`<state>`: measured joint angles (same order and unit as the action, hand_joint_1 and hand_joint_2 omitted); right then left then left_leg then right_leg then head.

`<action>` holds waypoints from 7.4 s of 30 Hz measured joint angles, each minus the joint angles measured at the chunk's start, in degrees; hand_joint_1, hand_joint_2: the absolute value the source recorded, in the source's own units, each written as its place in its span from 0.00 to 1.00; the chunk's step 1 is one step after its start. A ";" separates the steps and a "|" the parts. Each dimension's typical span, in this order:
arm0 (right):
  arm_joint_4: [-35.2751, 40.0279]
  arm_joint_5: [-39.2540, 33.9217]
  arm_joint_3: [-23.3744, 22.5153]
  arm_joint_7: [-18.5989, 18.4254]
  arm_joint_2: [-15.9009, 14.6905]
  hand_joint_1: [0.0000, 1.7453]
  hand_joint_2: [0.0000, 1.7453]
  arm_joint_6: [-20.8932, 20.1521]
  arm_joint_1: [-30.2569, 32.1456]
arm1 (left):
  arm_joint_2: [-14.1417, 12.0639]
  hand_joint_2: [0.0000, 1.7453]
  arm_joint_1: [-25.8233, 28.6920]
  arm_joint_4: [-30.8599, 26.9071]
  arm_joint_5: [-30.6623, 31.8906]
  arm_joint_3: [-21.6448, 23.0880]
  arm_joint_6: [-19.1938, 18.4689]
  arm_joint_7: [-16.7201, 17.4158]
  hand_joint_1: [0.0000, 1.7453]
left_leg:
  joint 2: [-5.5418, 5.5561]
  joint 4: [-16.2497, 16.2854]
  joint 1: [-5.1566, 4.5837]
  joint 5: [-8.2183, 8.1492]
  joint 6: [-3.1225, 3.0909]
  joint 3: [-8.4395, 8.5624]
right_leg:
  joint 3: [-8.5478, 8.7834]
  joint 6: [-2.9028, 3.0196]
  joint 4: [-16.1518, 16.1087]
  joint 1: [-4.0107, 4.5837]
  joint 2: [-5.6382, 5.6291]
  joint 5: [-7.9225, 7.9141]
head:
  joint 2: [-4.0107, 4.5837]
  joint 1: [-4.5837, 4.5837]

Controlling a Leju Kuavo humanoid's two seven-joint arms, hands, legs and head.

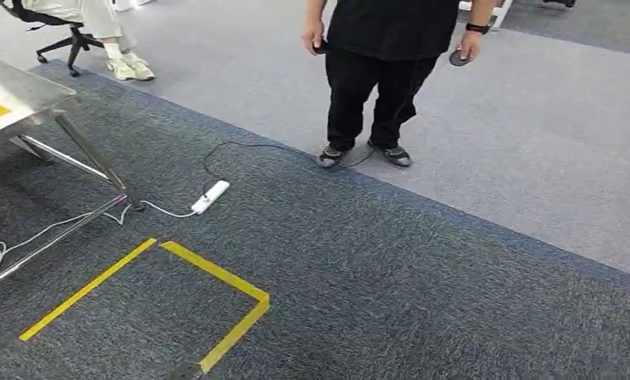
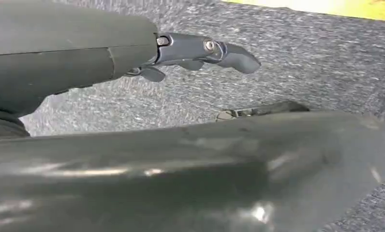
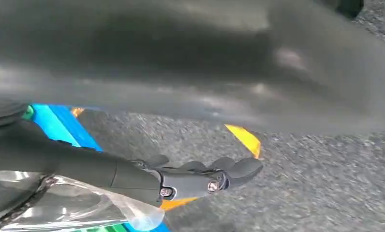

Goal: Take the parts from the cabinet and place them on the table.

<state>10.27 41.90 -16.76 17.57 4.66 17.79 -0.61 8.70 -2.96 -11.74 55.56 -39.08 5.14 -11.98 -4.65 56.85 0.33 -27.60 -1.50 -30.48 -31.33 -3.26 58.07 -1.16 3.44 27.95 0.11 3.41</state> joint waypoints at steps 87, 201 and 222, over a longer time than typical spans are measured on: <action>0.00 1.14 -1.11 -1.38 0.44 0.00 0.00 -0.17 -0.29 | -0.20 1.00 0.38 0.02 0.35 -1.25 0.09 -0.33 0.00 | 2.75 -1.31 -0.28 0.54 -0.64 0.41 | -10.36 0.72 16.82 0.39 -3.87 7.28 | 0.00 0.02; 0.02 2.99 -2.12 -3.34 0.22 0.00 0.00 0.20 -0.42 | 0.20 1.00 -0.43 0.04 1.49 -1.36 0.00 -0.22 0.00 | -4.70 0.17 0.26 -0.92 2.70 1.43 | -1.24 1.77 0.57 -0.06 0.42 0.70 | 0.00 0.61; 0.02 4.20 -2.38 -3.69 0.33 0.00 0.00 1.11 -0.75 | 0.24 1.00 -0.01 0.07 1.55 -1.53 -0.11 -0.07 0.00 | 5.74 -1.50 -0.56 0.38 -1.15 0.66 | -8.71 1.43 12.41 0.86 -4.18 6.33 | 0.00 0.04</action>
<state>10.29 46.10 -19.15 13.88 4.98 18.91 -1.36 8.94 -2.97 -11.67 57.11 -40.61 5.03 -12.04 1.10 55.35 -0.23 -27.22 -2.65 -29.81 -40.04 -1.83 70.48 -0.30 -0.73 34.28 0.11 3.45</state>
